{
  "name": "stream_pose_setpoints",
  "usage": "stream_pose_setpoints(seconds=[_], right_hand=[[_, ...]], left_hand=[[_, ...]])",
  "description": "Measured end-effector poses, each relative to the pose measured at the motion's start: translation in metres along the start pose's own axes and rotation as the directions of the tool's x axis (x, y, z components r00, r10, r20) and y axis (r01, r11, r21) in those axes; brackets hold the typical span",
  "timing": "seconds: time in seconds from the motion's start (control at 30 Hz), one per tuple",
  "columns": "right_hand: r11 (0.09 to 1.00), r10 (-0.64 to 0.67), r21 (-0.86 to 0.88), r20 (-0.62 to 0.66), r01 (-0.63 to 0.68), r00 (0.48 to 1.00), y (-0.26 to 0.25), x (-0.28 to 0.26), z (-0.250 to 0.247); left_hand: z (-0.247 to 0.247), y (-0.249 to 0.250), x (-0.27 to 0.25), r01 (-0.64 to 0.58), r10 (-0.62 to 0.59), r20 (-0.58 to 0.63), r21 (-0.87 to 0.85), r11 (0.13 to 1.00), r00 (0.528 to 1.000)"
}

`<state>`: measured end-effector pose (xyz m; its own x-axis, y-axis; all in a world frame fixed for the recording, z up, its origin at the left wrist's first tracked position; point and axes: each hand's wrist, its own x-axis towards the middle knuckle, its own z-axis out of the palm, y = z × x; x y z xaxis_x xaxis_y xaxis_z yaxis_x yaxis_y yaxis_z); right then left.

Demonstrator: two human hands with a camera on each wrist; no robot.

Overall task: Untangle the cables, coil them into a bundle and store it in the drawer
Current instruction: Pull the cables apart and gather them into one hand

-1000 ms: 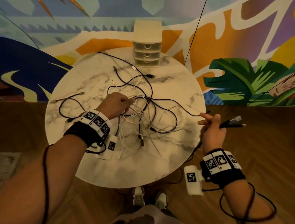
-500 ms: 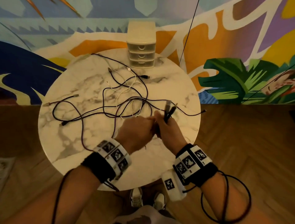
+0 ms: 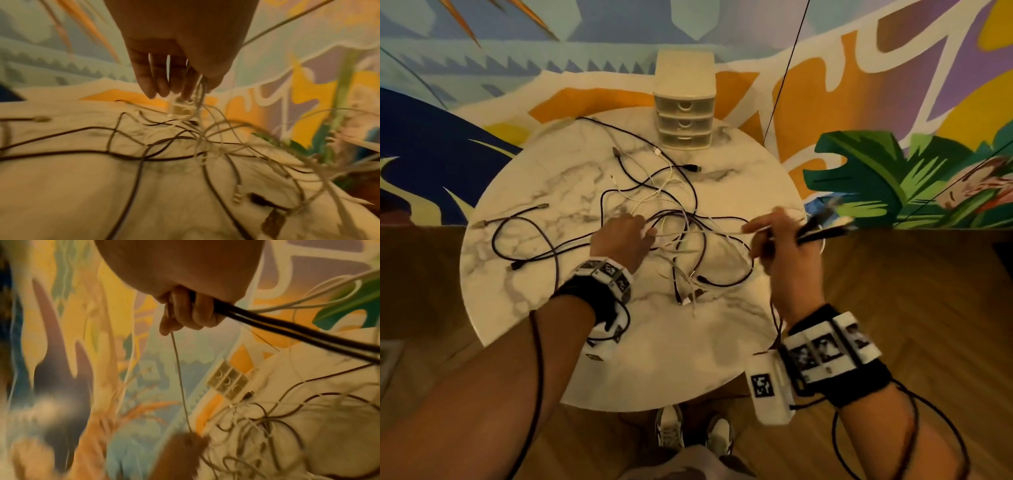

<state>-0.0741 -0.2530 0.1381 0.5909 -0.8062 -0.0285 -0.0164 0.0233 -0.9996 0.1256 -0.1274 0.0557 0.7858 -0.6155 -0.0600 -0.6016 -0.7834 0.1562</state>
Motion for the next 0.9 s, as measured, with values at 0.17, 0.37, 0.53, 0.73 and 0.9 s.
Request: stream_pose_setpoints(seconds=[0.17,0.37,0.53,0.73,0.9], right_hand=[[0.984,-0.030,0.166,-0.208,0.065,0.978,-0.029,0.019,-0.031],[0.983,0.007,0.180,-0.187,0.027,0.982,-0.019,0.016,-0.027],[0.974,0.082,0.219,-0.135,-0.051,0.987,-0.020,0.013,-0.014],[0.986,0.046,0.165,-0.063,-0.035,0.997,-0.018,0.009,-0.014],[0.999,-0.012,0.049,-0.068,0.015,0.998,-0.002,0.004,-0.034]], left_hand=[[0.017,-0.051,0.002,0.038,-0.061,0.115,0.188,0.981,0.992],[0.010,-0.047,-0.005,0.058,-0.072,0.147,0.102,0.993,0.986],[0.003,0.027,-0.044,-0.419,0.372,-0.199,-0.308,0.854,0.906],[0.043,0.006,-0.048,0.136,0.024,0.257,-0.585,0.800,0.966],[0.030,-0.066,-0.020,0.333,-0.230,0.249,-0.556,0.762,0.941]])
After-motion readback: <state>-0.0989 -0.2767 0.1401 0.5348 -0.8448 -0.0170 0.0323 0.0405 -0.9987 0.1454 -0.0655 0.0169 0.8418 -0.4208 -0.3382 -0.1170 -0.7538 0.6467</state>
